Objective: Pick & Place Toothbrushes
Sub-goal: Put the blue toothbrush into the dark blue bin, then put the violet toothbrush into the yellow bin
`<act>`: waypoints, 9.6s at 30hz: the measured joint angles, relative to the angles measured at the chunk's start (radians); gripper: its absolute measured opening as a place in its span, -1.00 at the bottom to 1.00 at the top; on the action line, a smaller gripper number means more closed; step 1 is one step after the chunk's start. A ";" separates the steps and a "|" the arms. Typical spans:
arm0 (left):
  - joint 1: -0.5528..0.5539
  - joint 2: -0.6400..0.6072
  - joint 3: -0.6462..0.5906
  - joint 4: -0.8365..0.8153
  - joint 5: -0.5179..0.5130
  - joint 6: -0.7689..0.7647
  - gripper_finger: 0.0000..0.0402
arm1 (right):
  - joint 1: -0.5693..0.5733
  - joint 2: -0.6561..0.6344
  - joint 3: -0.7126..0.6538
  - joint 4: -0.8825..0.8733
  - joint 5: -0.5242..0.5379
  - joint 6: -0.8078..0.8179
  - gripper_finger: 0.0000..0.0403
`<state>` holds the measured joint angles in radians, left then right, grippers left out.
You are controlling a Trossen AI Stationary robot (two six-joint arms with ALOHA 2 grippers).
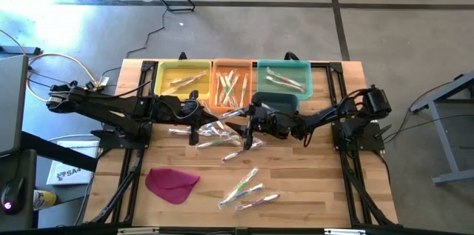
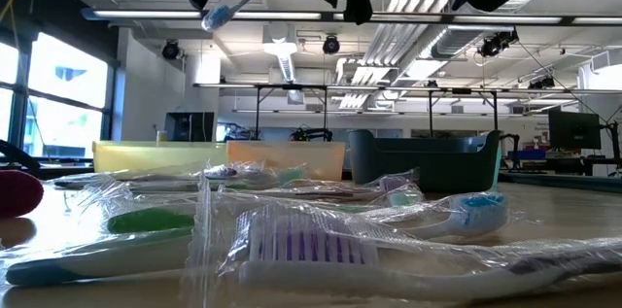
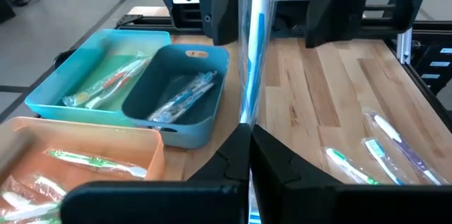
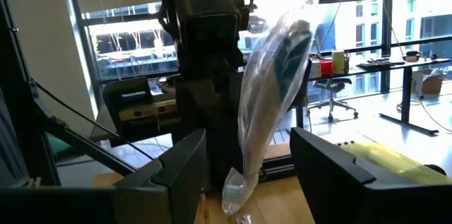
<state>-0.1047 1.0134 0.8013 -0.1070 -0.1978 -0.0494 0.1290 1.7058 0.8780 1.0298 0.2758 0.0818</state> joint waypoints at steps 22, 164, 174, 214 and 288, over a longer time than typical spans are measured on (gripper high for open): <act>0.000 0.000 0.000 -0.001 0.000 0.000 -1.00 | -0.006 0.000 0.000 -0.002 -0.024 0.000 -0.90; 0.000 -0.004 0.000 -0.180 -0.048 -0.060 -0.26 | 0.045 -0.496 -0.486 -0.727 0.612 0.740 -0.27; 0.000 -0.004 0.000 -0.180 -0.048 -0.061 -0.26 | 0.045 -0.517 -0.486 -0.718 0.760 0.572 -0.39; 0.000 0.120 0.000 -0.064 -0.051 -0.185 -0.26 | 0.019 -0.586 -0.484 -0.480 0.220 0.340 -0.51; -0.190 -0.014 0.000 -0.711 -0.224 -0.274 -0.26 | 0.019 -0.586 -0.485 -0.526 0.222 0.384 -0.51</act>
<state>-0.2947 0.9997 0.8009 -0.8185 -0.4221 -0.3237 0.1482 1.1198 0.3927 0.5037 0.4980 0.4656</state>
